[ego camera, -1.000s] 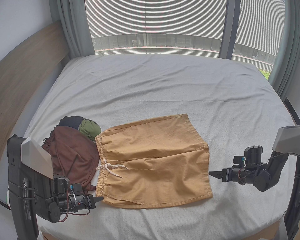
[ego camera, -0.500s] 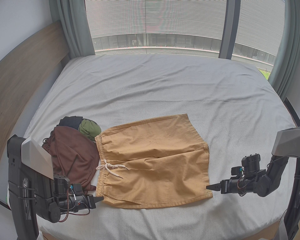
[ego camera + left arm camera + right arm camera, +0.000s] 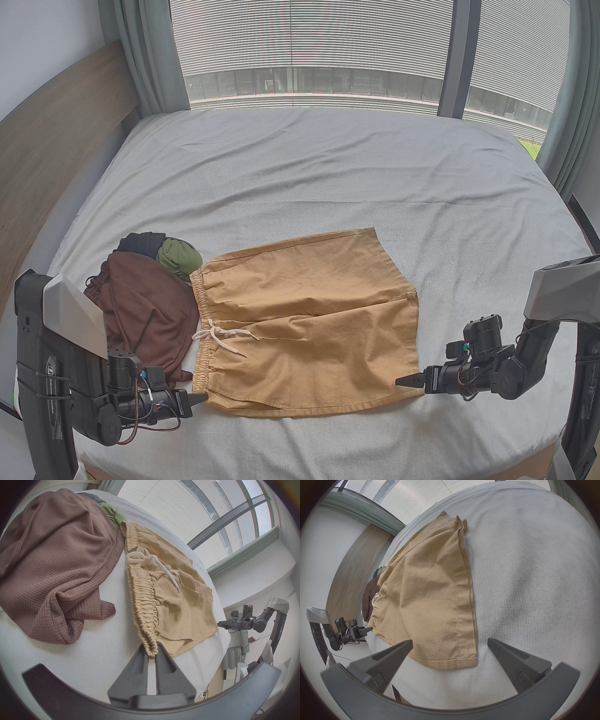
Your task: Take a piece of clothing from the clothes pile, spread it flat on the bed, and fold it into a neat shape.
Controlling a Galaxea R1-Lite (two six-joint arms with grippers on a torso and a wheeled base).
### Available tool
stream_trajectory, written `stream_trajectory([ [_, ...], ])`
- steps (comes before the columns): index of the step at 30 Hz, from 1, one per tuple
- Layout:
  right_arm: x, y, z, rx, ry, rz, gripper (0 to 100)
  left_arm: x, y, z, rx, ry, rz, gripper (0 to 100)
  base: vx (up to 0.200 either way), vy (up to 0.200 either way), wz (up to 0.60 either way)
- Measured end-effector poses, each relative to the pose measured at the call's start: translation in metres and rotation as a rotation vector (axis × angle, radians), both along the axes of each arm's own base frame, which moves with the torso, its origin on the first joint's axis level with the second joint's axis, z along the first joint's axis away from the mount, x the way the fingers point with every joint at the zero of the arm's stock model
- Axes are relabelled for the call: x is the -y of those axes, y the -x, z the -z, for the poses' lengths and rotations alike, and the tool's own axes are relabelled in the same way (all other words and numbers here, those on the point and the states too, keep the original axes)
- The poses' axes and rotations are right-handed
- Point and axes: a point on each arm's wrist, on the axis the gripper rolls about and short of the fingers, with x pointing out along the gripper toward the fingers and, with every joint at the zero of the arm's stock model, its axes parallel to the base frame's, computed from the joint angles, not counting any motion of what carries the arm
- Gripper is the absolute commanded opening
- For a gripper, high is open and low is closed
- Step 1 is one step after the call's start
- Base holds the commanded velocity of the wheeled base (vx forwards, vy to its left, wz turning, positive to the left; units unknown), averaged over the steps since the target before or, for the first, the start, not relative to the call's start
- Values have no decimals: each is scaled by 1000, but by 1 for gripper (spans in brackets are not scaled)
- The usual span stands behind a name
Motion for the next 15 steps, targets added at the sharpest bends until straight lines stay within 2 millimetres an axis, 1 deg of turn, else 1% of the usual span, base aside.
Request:
stream_trajectory([
  [3,-2,-1,2,-15,-11,10,100,0,0,0,1,0,1,0,0,0,0],
  [10,-16,2,3,-58,-54,24,100,1,-1,2,-1,-1,1,0,0,0,0],
  [15,-18,3,3,-67,-70,14,100,1,-1,2,-3,-1,1,0,0,0,0],
])
